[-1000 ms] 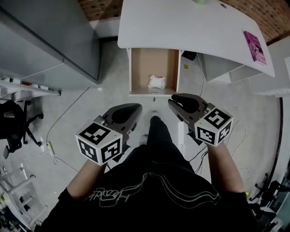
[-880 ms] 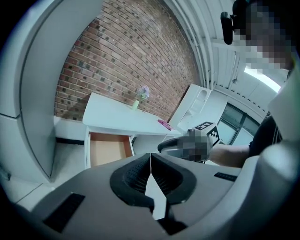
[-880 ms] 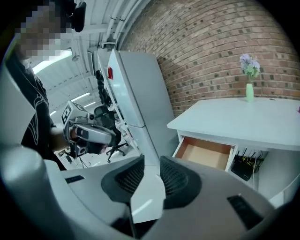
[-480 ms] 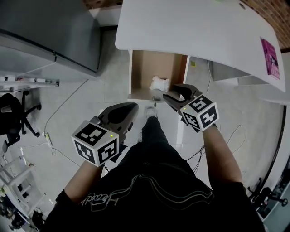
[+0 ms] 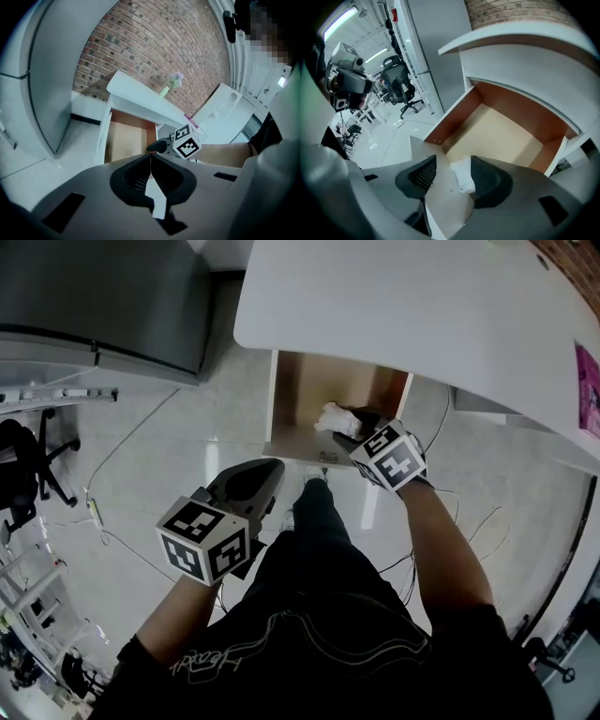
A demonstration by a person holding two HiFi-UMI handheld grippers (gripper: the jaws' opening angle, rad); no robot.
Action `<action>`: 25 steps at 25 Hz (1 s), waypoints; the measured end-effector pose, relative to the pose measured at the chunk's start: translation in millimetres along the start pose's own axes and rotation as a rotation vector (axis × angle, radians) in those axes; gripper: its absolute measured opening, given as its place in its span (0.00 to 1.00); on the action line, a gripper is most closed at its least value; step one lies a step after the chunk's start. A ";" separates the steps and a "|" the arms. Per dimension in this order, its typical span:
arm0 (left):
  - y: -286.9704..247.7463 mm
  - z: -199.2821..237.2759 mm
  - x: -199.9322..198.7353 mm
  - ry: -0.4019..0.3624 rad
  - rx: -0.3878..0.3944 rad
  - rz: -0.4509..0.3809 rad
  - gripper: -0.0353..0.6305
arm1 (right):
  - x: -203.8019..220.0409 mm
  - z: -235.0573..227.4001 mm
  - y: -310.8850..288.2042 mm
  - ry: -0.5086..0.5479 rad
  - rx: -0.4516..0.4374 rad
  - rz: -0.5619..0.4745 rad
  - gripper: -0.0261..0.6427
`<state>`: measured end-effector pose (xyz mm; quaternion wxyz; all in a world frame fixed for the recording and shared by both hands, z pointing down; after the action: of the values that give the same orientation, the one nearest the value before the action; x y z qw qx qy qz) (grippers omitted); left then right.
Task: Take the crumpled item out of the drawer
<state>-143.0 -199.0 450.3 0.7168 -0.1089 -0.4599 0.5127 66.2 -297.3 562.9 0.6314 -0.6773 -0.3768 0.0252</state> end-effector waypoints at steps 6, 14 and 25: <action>-22.2 22.4 13.8 0.093 -0.013 0.014 0.09 | 11.7 -23.8 -56.9 -0.018 0.007 0.086 0.37; -36.8 51.6 26.7 0.143 -0.042 0.037 0.09 | 22.3 -42.5 -113.8 0.068 0.052 0.229 0.36; -43.7 74.6 37.3 0.165 -0.071 0.051 0.09 | 28.2 -51.7 -146.7 0.150 0.055 0.313 0.33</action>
<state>-170.8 -211.1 539.4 0.7347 -0.1876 -0.4143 0.5034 42.6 -337.2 714.0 0.6643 -0.7102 -0.2178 0.0828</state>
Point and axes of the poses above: the fingertips, and each gripper's own axes: y backward along the fingers, z to its left, x out of its underside, the point moved 10 cm from there along y, backward along the fingers, and after that the axes turned 3 degrees about z, right-handed, at the moved point
